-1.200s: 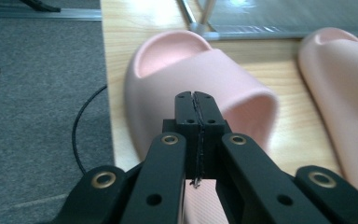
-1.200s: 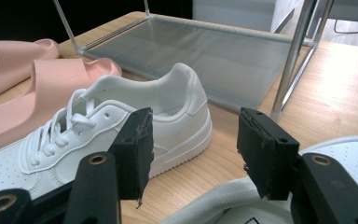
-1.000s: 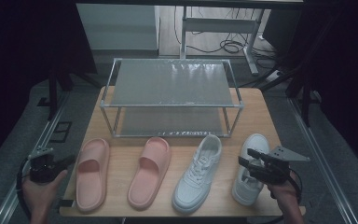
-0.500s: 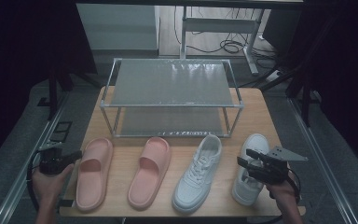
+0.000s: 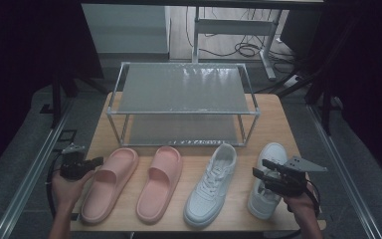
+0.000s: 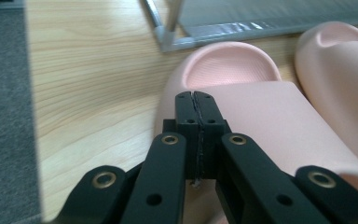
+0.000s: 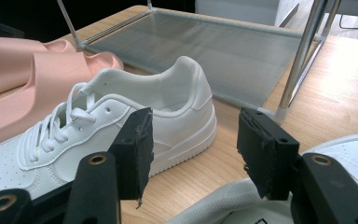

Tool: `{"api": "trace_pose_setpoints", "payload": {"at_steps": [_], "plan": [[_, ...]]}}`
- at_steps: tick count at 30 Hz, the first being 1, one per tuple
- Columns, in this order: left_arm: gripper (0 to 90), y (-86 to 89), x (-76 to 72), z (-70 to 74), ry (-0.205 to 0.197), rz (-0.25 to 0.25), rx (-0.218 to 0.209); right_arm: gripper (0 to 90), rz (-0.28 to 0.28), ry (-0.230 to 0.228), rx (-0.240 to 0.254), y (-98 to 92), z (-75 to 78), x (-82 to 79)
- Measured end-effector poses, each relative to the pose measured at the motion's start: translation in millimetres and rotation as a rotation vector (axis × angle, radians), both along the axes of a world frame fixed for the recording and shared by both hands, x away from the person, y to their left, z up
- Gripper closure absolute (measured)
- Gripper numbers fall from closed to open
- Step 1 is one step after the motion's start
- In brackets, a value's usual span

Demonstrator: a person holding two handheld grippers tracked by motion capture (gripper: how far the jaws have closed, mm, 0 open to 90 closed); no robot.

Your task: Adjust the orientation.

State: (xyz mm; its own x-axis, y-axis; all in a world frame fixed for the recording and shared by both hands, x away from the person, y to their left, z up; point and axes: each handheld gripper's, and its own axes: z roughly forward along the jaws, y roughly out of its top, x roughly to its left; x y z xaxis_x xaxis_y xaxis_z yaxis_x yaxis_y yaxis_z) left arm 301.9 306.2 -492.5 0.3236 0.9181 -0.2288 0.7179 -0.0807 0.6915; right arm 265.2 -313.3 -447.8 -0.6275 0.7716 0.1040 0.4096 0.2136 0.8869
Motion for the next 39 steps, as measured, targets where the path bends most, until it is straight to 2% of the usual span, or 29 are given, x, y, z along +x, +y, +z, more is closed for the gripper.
{"api": "trace_pose_setpoints", "payload": {"at_steps": [6,10,11,12,13,14,16,20,21,23,24,26,31,39], "plan": [[90.0,-11.3,4.5,0.8,0.001,-0.024,0.005,45.8,-0.003,0.002,0.0,-1.3,-1.2,0.8],[90.0,-10.1,0.5,5.1,-0.028,-0.013,-0.002,45.8,-0.003,0.003,-0.002,-2.0,-1.6,0.3],[90.0,-7.1,-5.6,9.3,-0.046,-0.002,-0.004,45.8,-0.006,0.003,-0.001,-2.7,-0.8,0.0],[90.0,-7.1,-5.6,9.3,-0.046,-0.002,-0.004,45.8,-0.006,0.003,-0.001,-2.7,-0.8,0.0],[89.9,-3.3,-13.9,14.8,-0.071,0.006,0.001,45.8,-0.008,0.0,0.0,-2.9,-0.5,-0.3],[89.4,-3.3,-13.9,14.8,-0.071,0.006,0.001,45.8,-0.008,0.0,0.0,-2.9,-0.5,-0.3],[88.3,3.5,-30.4,24.6,-0.113,0.016,0.003,45.8,-0.011,0.0,0.0,-2.8,-0.6,-0.4],[88.2,6.3,-51.6,31.5,-0.151,0.019,0.014,45.8,-0.012,-0.002,-0.002,-1.7,-0.6,-0.5],[88.1,6.3,-51.6,31.5,-0.151,0.019,0.014,45.8,-0.012,-0.002,-0.002,-1.7,-0.6,-0.5],[87.2,6.6,-68.3,32.5,-0.171,0.021,0.013,45.7,-0.011,-0.003,-0.003,-1.3,-0.5,-0.9],[87.2,6.6,-68.3,32.5,-0.171,0.021,0.013,45.7,-0.01,-0.003,-0.004,-1.3,-0.5,-0.9],[87.3,6.4,-82.3,30.7,-0.176,0.024,0.009,45.7,-0.011,-0.003,-0.004,-1.5,-0.5,-0.9],[87.9,0.9,-97.6,26.6,-0.173,0.01,0.001,45.6,-0.016,0.0,-0.003,-2.2,-0.9,-0.6],[86.9,-15.4,-104.2,17.0,-0.145,-0.034,-0.003,45.5,-0.015,-0.001,-0.003,-2.2,-0.3,-1.7]]}}
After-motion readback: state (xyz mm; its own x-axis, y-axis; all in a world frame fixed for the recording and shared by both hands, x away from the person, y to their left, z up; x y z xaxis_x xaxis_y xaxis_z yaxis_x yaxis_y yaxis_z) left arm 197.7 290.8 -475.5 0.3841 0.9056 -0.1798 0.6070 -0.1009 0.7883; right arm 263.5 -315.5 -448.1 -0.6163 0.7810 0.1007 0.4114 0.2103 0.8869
